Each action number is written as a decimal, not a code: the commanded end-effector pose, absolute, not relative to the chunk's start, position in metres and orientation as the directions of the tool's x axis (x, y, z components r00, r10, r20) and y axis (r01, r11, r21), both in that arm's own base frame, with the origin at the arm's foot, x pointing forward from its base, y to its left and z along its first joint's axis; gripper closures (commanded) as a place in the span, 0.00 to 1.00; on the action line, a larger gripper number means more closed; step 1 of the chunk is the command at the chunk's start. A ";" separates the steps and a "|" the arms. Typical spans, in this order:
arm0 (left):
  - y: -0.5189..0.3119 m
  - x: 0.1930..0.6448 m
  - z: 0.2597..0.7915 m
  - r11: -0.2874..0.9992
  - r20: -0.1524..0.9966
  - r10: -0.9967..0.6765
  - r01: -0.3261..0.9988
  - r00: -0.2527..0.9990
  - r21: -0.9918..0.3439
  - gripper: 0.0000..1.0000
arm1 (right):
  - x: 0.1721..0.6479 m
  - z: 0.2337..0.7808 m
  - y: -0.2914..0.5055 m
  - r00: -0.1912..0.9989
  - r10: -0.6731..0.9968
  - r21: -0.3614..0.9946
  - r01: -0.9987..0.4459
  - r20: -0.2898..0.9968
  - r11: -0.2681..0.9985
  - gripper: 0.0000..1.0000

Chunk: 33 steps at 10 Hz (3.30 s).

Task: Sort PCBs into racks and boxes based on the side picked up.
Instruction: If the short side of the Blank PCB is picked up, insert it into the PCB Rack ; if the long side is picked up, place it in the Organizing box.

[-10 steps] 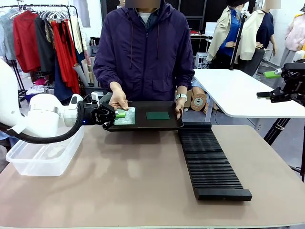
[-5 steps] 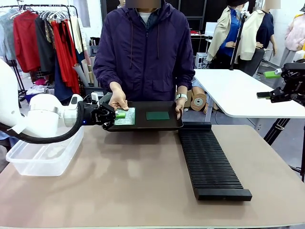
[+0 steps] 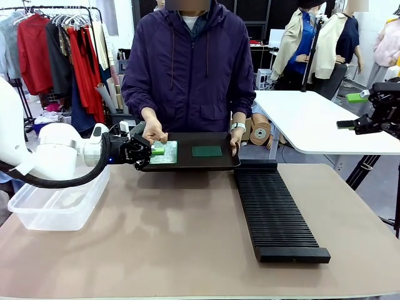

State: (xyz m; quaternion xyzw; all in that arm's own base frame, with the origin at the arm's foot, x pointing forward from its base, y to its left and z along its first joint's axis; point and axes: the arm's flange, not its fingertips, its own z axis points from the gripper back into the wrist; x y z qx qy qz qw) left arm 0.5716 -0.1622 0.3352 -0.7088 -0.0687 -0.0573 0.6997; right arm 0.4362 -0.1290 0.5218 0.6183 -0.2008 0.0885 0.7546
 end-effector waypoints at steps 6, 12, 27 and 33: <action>-0.162 0.572 0.336 -0.017 0.178 0.018 0.178 0.984 -0.984 1.00 | 0.436 0.524 -0.128 0.903 -0.115 0.897 -0.385 0.415 0.216 0.00; -0.162 0.572 0.336 -0.017 0.178 0.018 0.178 0.984 -0.984 1.00 | 0.436 0.524 -0.128 0.903 -0.115 0.897 -0.385 0.415 0.216 0.00; -0.069 0.563 0.418 0.304 0.112 -0.061 0.125 0.992 -0.944 1.00 | 0.436 0.524 -0.128 0.903 -0.115 0.897 -0.385 0.415 0.216 0.00; 0.007 0.563 0.459 0.680 0.122 -0.047 0.121 0.991 -0.723 1.00 | 0.436 0.524 -0.128 0.903 -0.115 0.897 -0.385 0.415 0.216 0.00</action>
